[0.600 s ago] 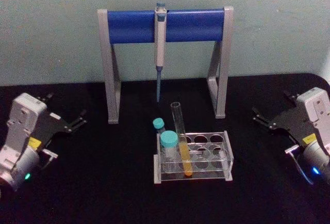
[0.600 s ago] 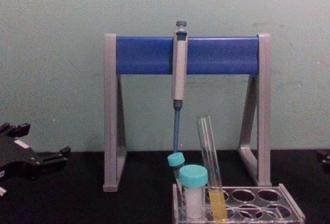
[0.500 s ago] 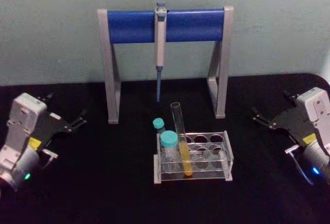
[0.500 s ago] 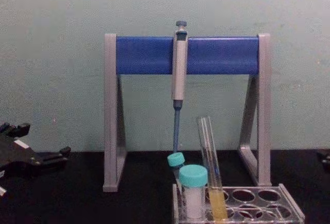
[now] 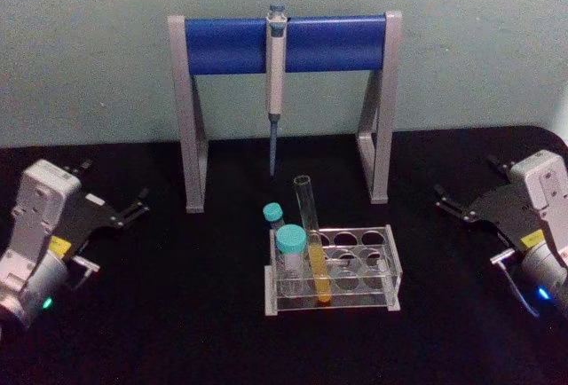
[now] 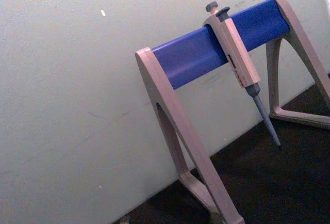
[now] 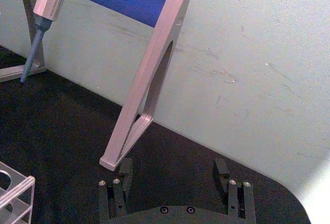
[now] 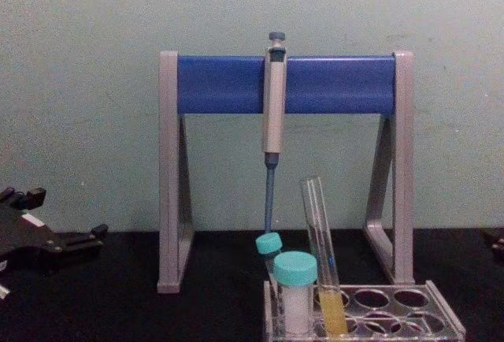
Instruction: Pick up the test tube from the test tube rack, shake it, then place it back into the test tube rack.
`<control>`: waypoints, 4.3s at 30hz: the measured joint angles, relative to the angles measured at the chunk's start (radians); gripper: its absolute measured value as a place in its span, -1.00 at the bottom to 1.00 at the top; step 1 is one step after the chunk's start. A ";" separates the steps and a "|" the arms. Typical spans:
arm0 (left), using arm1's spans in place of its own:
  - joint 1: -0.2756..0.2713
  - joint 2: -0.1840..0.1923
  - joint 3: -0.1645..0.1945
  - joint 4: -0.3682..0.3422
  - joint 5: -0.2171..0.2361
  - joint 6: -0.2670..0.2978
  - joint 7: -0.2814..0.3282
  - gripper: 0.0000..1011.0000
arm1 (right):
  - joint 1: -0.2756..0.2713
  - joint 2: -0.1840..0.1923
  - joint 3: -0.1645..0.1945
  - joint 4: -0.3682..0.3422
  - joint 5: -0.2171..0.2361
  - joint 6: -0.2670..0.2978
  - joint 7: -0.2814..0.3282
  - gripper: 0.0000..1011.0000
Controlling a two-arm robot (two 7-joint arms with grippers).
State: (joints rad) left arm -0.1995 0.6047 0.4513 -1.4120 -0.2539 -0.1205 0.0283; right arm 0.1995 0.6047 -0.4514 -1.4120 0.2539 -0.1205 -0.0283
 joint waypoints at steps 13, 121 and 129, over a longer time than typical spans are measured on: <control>0.000 0.000 0.000 0.000 0.000 0.000 0.000 0.98 | 0.000 0.000 0.000 0.000 0.000 0.000 0.000 0.98; 0.000 0.000 0.000 0.000 0.000 0.000 0.000 0.98 | 0.085 -0.173 -0.048 -0.040 0.210 0.181 0.554 0.90; 0.000 0.000 0.000 0.000 0.000 0.000 0.000 0.98 | 0.084 -0.172 -0.048 -0.041 0.211 0.181 0.553 0.53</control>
State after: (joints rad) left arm -0.1995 0.6047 0.4514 -1.4120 -0.2539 -0.1205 0.0283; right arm 0.2834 0.4326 -0.4990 -1.4527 0.4650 0.0600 0.5249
